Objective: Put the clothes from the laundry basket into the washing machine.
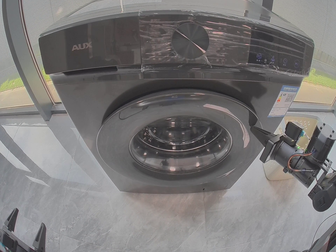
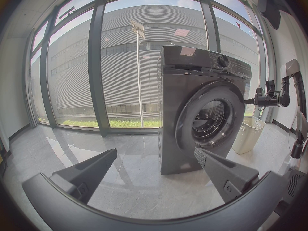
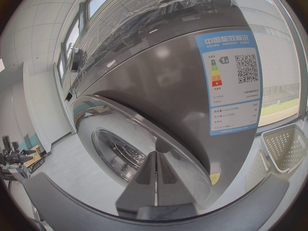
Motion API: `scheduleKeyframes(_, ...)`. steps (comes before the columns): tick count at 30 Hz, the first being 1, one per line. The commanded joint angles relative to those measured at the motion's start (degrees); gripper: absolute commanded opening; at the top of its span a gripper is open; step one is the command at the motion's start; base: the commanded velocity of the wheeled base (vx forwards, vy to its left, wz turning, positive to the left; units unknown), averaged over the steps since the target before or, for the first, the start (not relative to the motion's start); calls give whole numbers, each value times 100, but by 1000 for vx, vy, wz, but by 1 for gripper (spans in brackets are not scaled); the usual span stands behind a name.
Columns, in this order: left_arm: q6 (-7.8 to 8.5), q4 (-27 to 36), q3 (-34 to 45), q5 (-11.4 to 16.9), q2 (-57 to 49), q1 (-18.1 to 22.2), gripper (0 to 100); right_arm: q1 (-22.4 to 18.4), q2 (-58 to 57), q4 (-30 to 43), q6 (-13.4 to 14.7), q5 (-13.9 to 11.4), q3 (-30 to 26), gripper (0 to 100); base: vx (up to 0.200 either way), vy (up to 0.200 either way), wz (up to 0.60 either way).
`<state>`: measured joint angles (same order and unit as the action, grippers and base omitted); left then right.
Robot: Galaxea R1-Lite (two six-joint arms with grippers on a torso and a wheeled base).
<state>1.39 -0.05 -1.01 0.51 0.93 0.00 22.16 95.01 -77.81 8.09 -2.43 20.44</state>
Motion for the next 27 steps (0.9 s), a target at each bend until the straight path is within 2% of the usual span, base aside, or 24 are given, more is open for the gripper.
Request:
scheduleKeyframes(1,-7,-4,92,2,-93,0,100,7,-27,-6,-10,-12,-14,0,0,0,0)
scheduleKeyframes(3,2,-4,92,2,-93,0,100,43,-27,-15,-10,-21,-58,0,0,0,0)
scheduleKeyframes(8,-7,-4,92,2,-93,0,100,447,-159,-50,-54,-179,-585,0,0,0,0)
scheduleKeyframes(9,-7,-4,92,2,-93,0,100,702,-308,-50,-54,-258,-893,0,0,0,0)
scheduleKeyframes(13,-7,-4,92,2,-93,0,100,1071,-572,-67,-62,-267,-1359,0,0,0,0)
scheduleKeyframes(18,-16,-4,92,10,-93,-9,100,1106,-932,-50,-62,-232,-1482,0,0,0,0)
scheduleKeyframes(19,-16,-4,92,10,-93,-9,100,1106,-967,-50,-62,-232,-1508,100,0,0,0)
scheduleKeyframes(24,-16,5,92,19,-93,-9,100,1124,-1257,-23,-62,-276,-2044,100,0,0,0)
scheduleKeyframes(27,-16,5,92,19,-93,-9,100,1115,-1495,73,-45,-258,-2044,100,0,0,0)
